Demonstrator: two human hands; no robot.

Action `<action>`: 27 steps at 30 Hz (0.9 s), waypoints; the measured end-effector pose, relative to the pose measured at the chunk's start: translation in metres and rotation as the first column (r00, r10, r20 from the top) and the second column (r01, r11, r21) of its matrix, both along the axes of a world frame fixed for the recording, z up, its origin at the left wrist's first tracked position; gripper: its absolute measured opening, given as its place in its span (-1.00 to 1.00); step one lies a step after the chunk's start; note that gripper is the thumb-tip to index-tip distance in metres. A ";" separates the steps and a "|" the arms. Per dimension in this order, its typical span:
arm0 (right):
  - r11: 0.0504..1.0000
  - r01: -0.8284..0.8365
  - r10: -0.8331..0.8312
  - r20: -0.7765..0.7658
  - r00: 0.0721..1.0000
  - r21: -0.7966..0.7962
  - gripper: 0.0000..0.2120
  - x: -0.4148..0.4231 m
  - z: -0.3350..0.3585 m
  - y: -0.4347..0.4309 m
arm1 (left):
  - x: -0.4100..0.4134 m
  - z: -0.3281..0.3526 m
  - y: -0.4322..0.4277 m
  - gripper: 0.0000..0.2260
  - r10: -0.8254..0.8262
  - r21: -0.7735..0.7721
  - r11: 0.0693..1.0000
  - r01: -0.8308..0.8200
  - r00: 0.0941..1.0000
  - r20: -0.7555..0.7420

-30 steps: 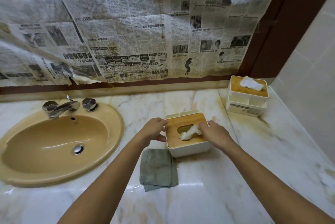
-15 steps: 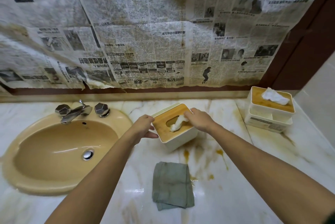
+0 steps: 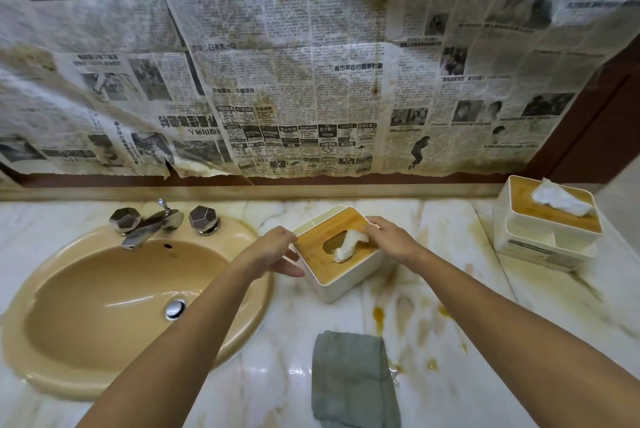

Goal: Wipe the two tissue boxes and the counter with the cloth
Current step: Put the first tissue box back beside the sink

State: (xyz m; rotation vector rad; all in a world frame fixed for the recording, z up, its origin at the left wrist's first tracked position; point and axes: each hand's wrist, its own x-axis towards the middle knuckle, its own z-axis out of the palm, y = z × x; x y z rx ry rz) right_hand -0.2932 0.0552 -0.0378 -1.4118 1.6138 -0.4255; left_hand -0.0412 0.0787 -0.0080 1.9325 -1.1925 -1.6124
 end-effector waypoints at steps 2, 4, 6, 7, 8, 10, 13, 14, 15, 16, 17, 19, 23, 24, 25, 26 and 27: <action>0.994 0.086 -0.091 -0.077 0.993 -0.063 -0.54 -0.005 0.001 0.002 | 0.004 0.006 -0.011 -0.80 -0.117 -0.015 0.992 0.122 0.974 0.192; 0.975 0.190 -0.209 -0.187 0.960 -0.116 -0.52 -0.008 0.007 0.009 | 0.003 0.011 -0.029 -0.76 -0.192 -0.112 0.956 0.270 0.869 0.455; 0.962 0.272 -0.275 -0.180 0.945 -0.041 -0.54 -0.006 0.012 0.020 | -0.004 0.017 -0.046 -0.75 -0.198 -0.237 0.893 0.384 0.805 0.559; 0.949 0.310 -0.303 -0.120 0.945 0.050 -0.54 -0.003 0.014 0.027 | -0.009 0.019 -0.053 -0.75 -0.221 -0.270 0.869 0.415 0.814 0.538; 0.923 0.342 -0.341 -0.033 0.939 0.176 -0.52 0.002 0.016 0.035 | -0.015 0.020 -0.058 -0.75 -0.260 -0.279 0.853 0.441 0.823 0.505; 0.853 0.330 -0.417 0.149 0.897 0.404 -0.50 0.011 0.021 0.051 | -0.027 0.018 -0.064 -0.73 -0.359 -0.234 0.826 0.513 0.799 0.483; 0.796 0.299 -0.509 0.315 0.801 0.526 -0.53 0.020 0.024 0.064 | -0.038 0.014 -0.068 -0.67 -0.407 -0.203 0.779 0.593 0.724 0.557; 0.783 0.300 -0.539 0.353 0.765 0.545 -0.54 0.022 0.024 0.066 | -0.039 0.013 -0.068 -0.67 -0.393 -0.213 0.777 0.592 0.722 0.570; 0.773 0.302 -0.559 0.373 0.740 0.558 -0.55 0.025 0.024 0.067 | -0.039 0.011 -0.069 -0.67 -0.382 -0.222 0.781 0.584 0.727 0.570; 0.766 0.305 -0.573 0.385 0.724 0.566 -0.56 0.027 0.023 0.067 | -0.039 0.010 -0.069 -0.67 -0.374 -0.228 0.789 0.571 0.739 0.560; 0.761 0.307 -0.580 0.388 0.716 0.571 -0.57 0.029 0.023 0.066 | -0.037 0.010 -0.069 -0.66 -0.366 -0.230 0.802 0.551 0.757 0.541; 0.767 0.320 -0.577 0.380 0.723 0.556 -0.60 0.034 0.024 0.061 | -0.033 0.008 -0.069 -0.66 -0.342 -0.232 0.839 0.492 0.809 0.478; 0.809 0.352 -0.541 0.361 0.759 0.471 -0.60 0.046 0.035 0.044 | -0.024 0.008 -0.069 -0.71 -0.253 -0.213 0.925 0.315 0.928 0.272; 0.825 0.370 -0.531 0.361 0.766 0.428 -0.60 0.047 0.037 0.036 | -0.022 0.007 -0.068 -0.73 -0.225 -0.202 0.941 0.271 0.948 0.225; 0.845 0.381 -0.511 0.357 0.782 0.376 -0.60 0.048 0.038 0.028 | -0.019 0.007 -0.067 -0.75 -0.194 -0.191 0.955 0.228 0.964 0.182; 0.867 0.378 -0.480 0.344 0.807 0.324 -0.58 0.050 0.039 0.019 | -0.017 0.006 -0.066 -0.76 -0.161 -0.178 0.966 0.185 0.977 0.142; 0.889 0.366 -0.443 0.318 0.838 0.274 -0.55 0.051 0.041 0.009 | -0.015 0.005 -0.065 -0.78 -0.125 -0.162 0.977 0.140 0.987 0.102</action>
